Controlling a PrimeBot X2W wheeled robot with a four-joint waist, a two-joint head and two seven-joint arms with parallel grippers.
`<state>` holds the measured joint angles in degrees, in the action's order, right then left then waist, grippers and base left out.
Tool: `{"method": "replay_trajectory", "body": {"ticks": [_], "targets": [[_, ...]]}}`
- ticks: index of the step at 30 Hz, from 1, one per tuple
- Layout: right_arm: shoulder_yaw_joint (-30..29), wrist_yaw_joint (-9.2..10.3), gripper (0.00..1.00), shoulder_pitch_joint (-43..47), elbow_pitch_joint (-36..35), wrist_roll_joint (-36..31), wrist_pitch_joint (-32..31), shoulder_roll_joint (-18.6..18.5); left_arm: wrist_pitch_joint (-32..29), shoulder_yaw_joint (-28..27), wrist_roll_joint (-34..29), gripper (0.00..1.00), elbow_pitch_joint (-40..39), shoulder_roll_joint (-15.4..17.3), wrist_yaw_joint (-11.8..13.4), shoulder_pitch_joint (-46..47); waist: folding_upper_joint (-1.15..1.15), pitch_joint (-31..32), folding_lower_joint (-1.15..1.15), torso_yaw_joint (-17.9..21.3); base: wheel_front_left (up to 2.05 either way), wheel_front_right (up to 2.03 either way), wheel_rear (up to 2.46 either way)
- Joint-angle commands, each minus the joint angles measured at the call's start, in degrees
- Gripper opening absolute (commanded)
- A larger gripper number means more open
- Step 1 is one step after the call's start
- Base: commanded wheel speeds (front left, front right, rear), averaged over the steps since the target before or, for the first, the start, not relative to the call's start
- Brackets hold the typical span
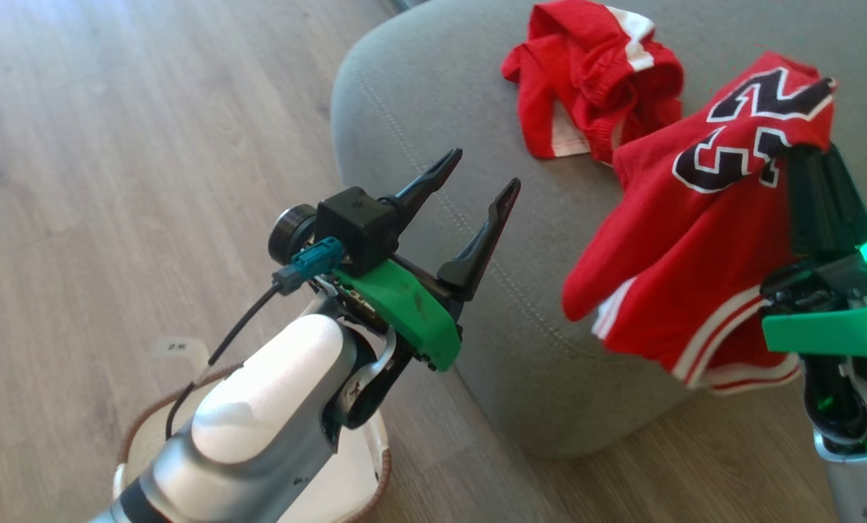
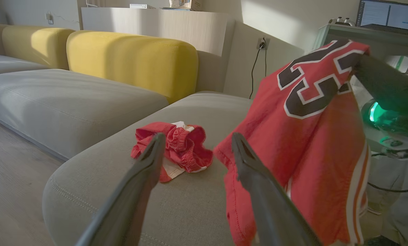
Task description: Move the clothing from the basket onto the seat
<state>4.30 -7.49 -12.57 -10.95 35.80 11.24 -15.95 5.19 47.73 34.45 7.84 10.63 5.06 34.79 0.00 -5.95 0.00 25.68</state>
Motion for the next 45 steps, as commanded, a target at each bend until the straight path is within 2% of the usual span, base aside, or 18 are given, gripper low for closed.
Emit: {"method": "replay_trajectory", "body": {"ticks": [1,8,16,25,35,40,45], "targets": [[0.48,0.0,0.0,-0.73,-2.5,-0.11,0.07,-0.11,0.16,-1.89,-0.69,1.0,-1.46,0.87,-0.05,2.26,0.0,-0.6,0.0,0.83,0.0,0.0,0.0],[-0.55,0.0,0.0,-0.72,-3.28,-0.24,-0.12,-0.32,0.11,-1.32,-0.89,1.0,-1.06,0.53,-0.14,3.01,0.0,-1.82,0.0,2.14,0.0,0.0,0.0],[-1.99,0.0,0.0,-6.83,-0.13,1.22,-0.99,-2.74,-0.26,-0.37,-1.6,1.0,-0.78,0.01,-0.5,4.81,0.0,-4.89,0.0,1.0,0.0,0.0,0.0],[-0.73,0.0,0.0,-19.21,11.39,5.56,0.04,-11.68,-1.83,1.1,-2.2,1.0,-0.79,-0.91,-1.63,7.87,0.0,-10.2,0.0,-2.22,0.0,0.0,0.0],[-2.38,0.0,0.0,-31.82,25.45,9.04,1.78,-20.7,-2.52,2.8,-4.16,1.0,0.17,-2.94,-2.74,13.1,0.0,-18.4,0.0,-6.71,0.0,0.0,0.0],[-3.7,0.0,0.0,-36.51,31.78,11.24,2.56,-24.0,-2.59,3.29,-4.81,1.0,0.61,-3.6,-2.98,14.9,0.0,-21.53,0.0,-8.18,0.0,0.0,0.0],[-2.23,0.0,0.0,-41.7,38.9,11.99,3.25,-27.49,-2.62,3.8,-5.47,1.0,1.33,-4.25,-3.22,16.92,0.0,-25.07,0.0,-9.73,0.0,0.0,0.0]]}}
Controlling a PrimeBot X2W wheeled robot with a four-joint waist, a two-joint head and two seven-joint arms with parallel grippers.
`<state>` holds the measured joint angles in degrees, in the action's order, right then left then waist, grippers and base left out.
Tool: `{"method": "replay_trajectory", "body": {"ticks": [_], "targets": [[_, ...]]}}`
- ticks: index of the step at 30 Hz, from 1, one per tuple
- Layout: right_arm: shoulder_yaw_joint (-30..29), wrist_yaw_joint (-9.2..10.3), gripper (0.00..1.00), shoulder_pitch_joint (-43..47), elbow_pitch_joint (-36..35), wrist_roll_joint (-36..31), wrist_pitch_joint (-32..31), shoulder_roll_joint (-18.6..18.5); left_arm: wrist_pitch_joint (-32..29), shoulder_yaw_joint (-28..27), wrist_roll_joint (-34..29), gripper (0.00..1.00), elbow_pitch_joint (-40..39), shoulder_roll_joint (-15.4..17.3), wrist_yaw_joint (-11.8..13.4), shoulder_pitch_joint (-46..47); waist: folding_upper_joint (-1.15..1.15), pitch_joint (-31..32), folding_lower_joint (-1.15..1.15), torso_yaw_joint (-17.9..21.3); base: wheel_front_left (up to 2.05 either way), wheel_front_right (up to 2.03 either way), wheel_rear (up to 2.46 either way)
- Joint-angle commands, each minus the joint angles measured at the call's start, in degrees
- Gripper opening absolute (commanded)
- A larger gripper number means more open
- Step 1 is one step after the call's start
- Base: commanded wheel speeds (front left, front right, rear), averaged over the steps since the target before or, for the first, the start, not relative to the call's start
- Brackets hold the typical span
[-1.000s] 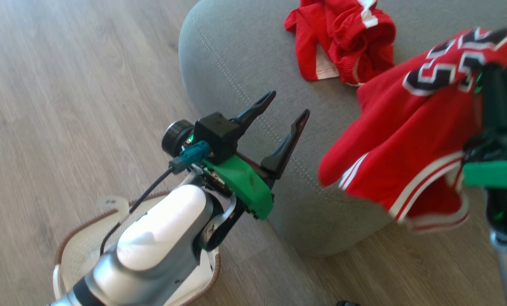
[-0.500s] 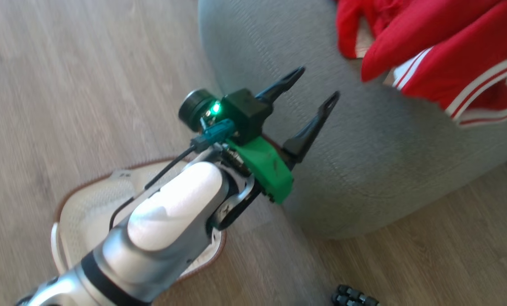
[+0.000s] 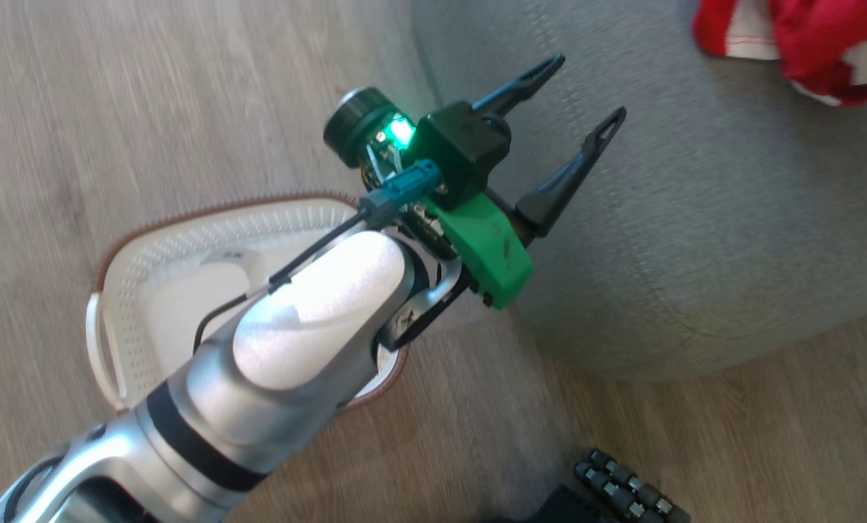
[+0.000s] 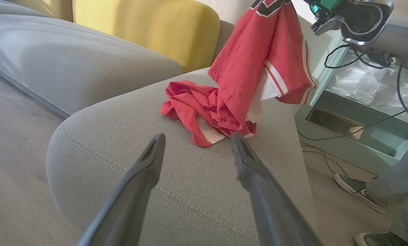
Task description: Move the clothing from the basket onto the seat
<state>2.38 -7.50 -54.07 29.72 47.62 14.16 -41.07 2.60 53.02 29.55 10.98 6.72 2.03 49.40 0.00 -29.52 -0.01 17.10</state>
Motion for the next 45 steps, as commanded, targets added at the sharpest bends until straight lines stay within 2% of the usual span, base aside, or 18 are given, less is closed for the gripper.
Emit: {"method": "replay_trajectory", "body": {"ticks": [1,7,11,14,15,16,17,18,19,33,45], "targets": [[0.26,0.01,0.0,-1.2,-0.14,0.08,0.42,-2.7,-0.01,-1.39,-0.71,1.0,-1.65,-0.45,-0.27,2.74,0.0,-2.11,0.01,-1.44,0.0,0.0,0.0],[7.21,0.01,0.0,-4.76,10.35,-1.67,-0.91,-3.31,0.61,-1.04,-0.98,1.0,-0.54,-1.36,-0.38,4.63,0.0,-4.59,0.01,-3.24,0.0,0.0,0.0],[12.64,0.01,0.0,-5.81,15.87,-1.36,-5.22,-2.16,1.36,-0.75,-0.77,1.0,0.48,-1.75,-0.43,4.82,0.0,-4.62,0.01,-3.95,0.0,0.0,0.0],[16.64,0.01,0.0,-6.02,17.88,1.06,-11.02,-1.08,1.72,-0.71,-0.5,1.0,1.12,-1.85,-0.42,4.73,0.0,-4.07,0.01,-4.15,0.0,0.0,0.0],[17.96,0.01,0.1,-6.05,18.44,1.84,-13.47,-1.14,1.75,-0.72,-0.36,1.0,1.27,-1.87,-0.44,4.73,0.0,-3.88,0.01,-4.2,0.0,0.0,0.0],[18.9,0.01,0.35,-6.23,18.75,2.59,-15.07,-1.32,1.79,-0.74,-0.25,1.0,1.35,-1.9,-0.42,4.74,0.0,-3.65,0.01,-4.25,0.0,0.0,0.0],[19.74,0.01,0.53,-6.36,18.85,3.34,-16.3,-1.47,1.91,-0.73,-0.15,1.0,1.41,-1.93,-0.42,4.72,0.0,-3.32,0.01,-4.29,0.0,0.0,0.0],[21.58,0.01,0.97,-6.55,18.39,4.45,-18.05,-1.98,2.15,-0.77,0.04,1.0,1.45,-1.98,-0.34,4.67,0.0,-2.81,0.01,-4.33,0.0,0.0,0.0],[22.23,0.01,1.0,-6.68,18.18,5.05,-18.42,-2.26,2.26,-0.79,0.16,1.0,1.51,-2.0,-0.3,4.6,0.0,-2.54,0.01,-4.33,0.0,0.0,0.0],[31.66,0.01,1.0,-5.88,15.47,10.1,-20.43,-6.04,4.54,-1.43,2.17,1.0,2.17,-0.74,0.19,1.46,0.0,5.02,0.01,-3.44,0.0,0.0,0.0],[37.27,0.01,1.0,-4.6,7.84,13.83,-20.5,-9.9,6.28,-3.2,5.0,1.0,0.18,2.09,2.0,-4.19,0.0,14.12,0.01,-3.87,0.0,0.0,0.0]]}}
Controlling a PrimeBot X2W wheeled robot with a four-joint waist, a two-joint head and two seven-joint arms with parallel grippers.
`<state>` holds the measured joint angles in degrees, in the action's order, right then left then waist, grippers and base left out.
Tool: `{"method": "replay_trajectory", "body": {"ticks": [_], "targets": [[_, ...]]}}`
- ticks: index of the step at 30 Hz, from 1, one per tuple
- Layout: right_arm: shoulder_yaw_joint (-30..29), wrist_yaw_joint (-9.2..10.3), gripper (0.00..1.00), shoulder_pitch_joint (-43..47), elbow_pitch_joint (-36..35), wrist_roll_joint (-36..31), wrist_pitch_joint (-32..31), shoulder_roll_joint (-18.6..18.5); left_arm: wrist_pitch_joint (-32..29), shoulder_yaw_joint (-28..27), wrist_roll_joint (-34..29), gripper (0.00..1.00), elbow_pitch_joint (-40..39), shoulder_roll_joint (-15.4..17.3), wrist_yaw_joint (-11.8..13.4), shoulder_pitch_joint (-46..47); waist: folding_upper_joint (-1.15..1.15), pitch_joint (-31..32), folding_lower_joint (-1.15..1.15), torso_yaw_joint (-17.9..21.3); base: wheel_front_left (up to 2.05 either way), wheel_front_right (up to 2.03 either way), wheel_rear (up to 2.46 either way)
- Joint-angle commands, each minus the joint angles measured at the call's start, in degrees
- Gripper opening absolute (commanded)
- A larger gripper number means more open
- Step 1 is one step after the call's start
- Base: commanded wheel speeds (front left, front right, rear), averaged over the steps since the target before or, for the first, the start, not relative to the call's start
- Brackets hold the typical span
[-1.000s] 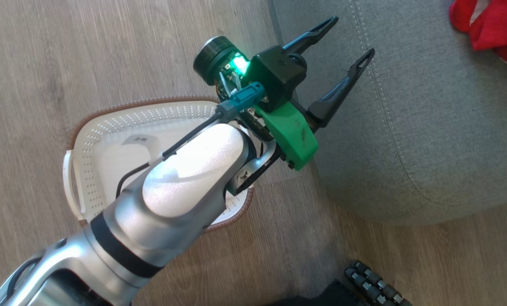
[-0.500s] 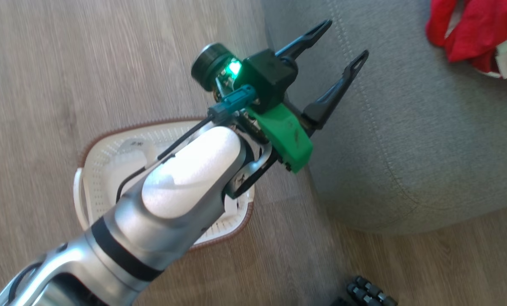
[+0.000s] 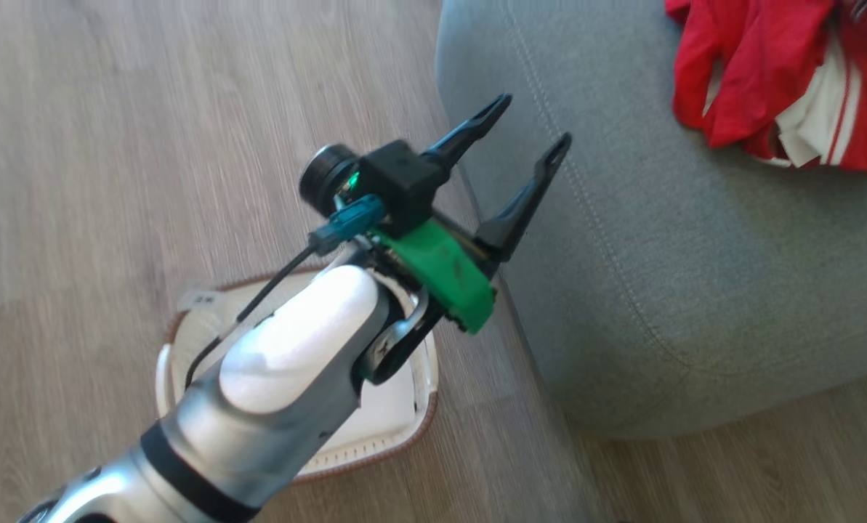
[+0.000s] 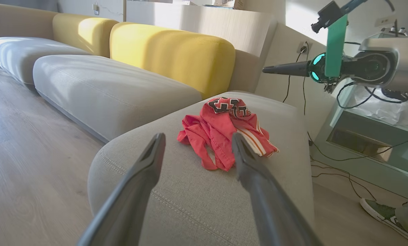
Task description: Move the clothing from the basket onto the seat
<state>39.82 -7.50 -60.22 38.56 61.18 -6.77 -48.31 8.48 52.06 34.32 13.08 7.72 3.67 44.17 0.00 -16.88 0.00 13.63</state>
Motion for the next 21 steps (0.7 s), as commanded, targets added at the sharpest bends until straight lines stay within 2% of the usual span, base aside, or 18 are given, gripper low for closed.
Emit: {"method": "replay_trajectory", "body": {"ticks": [1,10,21], "targets": [[-0.05,0.01,1.0,1.81,-1.84,0.68,0.88,-2.88,0.53,-2.44,0.46,1.0,-2.17,1.42,0.6,0.48,0.0,2.17,0.0,-0.64,0.0,0.0,0.0],[-0.16,0.01,1.0,6.59,-9.33,0.86,9.43,-4.5,2.41,-5.34,2.27,1.0,-4.29,5.14,3.68,-4.96,0.0,8.28,0.0,-4.71,0.0,0.0,0.0],[-4.97,0.01,1.0,18.64,-17.24,-0.37,18.02,-5.56,4.38,-10.01,4.31,1.0,-8.87,10.4,8.36,-12.92,0.0,12.42,0.0,-11.57,0.0,0.0,0.0]]}}
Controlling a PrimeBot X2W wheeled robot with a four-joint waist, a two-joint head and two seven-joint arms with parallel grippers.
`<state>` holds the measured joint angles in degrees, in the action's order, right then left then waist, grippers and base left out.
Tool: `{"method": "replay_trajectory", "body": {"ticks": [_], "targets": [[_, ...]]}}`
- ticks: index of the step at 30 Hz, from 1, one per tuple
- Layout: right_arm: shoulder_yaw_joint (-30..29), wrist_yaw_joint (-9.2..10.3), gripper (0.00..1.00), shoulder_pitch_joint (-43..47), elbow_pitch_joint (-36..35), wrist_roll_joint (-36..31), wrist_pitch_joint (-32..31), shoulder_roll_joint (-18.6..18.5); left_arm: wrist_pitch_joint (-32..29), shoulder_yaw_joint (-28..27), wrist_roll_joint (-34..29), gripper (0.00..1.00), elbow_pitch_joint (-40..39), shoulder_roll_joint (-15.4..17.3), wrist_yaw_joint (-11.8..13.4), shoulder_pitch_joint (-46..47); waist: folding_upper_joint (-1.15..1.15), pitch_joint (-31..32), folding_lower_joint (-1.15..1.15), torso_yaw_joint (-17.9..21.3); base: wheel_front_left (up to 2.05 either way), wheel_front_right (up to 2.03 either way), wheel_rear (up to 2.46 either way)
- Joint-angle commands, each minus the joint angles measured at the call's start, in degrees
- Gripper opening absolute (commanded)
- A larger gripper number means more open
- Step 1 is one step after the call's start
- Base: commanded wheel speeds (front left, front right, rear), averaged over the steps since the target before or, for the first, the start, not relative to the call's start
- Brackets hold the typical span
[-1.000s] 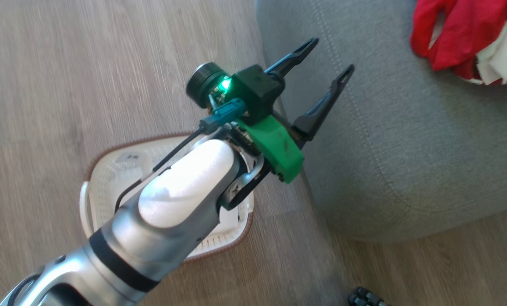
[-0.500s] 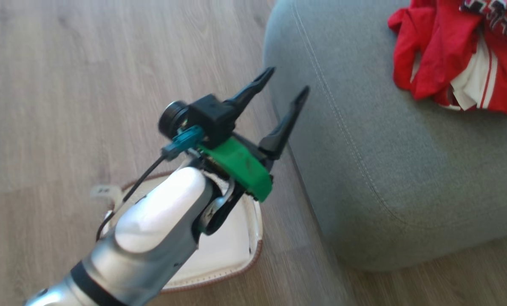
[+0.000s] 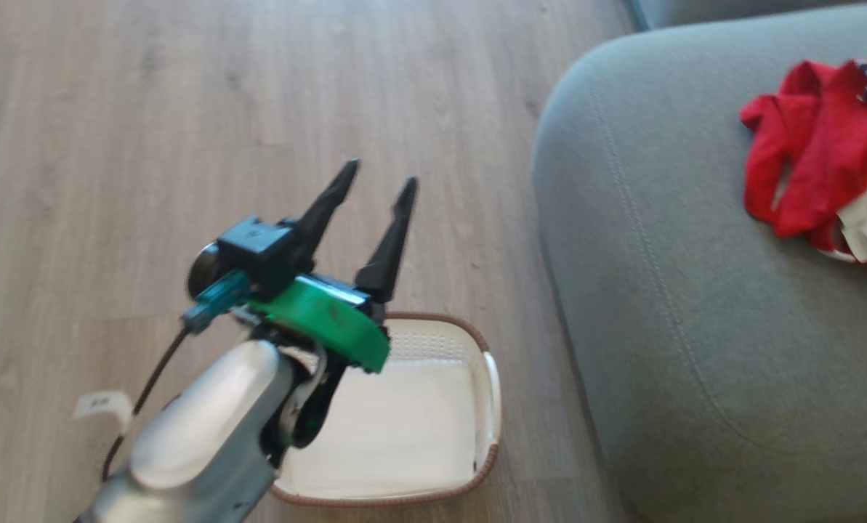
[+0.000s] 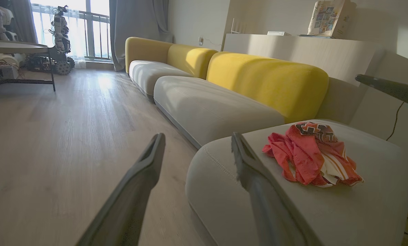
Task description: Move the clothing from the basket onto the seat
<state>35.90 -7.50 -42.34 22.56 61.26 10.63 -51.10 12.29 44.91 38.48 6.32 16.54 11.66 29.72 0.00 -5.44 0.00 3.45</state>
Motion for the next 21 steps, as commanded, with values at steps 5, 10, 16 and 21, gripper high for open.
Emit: {"method": "replay_trajectory", "body": {"ticks": [5,10,16,21], "targets": [[-7.17,0.01,1.0,7.24,-3.71,-3.36,2.84,-1.13,1.06,-5.05,0.58,1.0,-4.22,4.16,2.66,-1.76,0.0,1.83,0.0,-3.79,0.0,0.0,0.0],[-14.89,0.01,1.0,15.38,-6.21,-7.11,3.85,3.37,1.42,-6.94,0.81,1.0,-5.92,6.75,4.49,-4.92,0.0,2.94,0.0,-5.54,0.0,0.0,0.0],[-22.89,0.01,1.0,24.19,-10.23,-12.54,4.13,10.28,1.75,-8.57,1.13,1.0,-7.46,8.65,6.34,-8.41,0.0,4.39,0.0,-6.94,0.0,0.0,0.0],[-30.0,0.01,1.0,32.0,-15.87,-19.14,4.22,18.16,2.11,-10.21,1.92,1.0,-8.79,9.18,7.69,-11.84,0.0,5.28,0.0,-8.05,0.0,0.0,0.0]]}}
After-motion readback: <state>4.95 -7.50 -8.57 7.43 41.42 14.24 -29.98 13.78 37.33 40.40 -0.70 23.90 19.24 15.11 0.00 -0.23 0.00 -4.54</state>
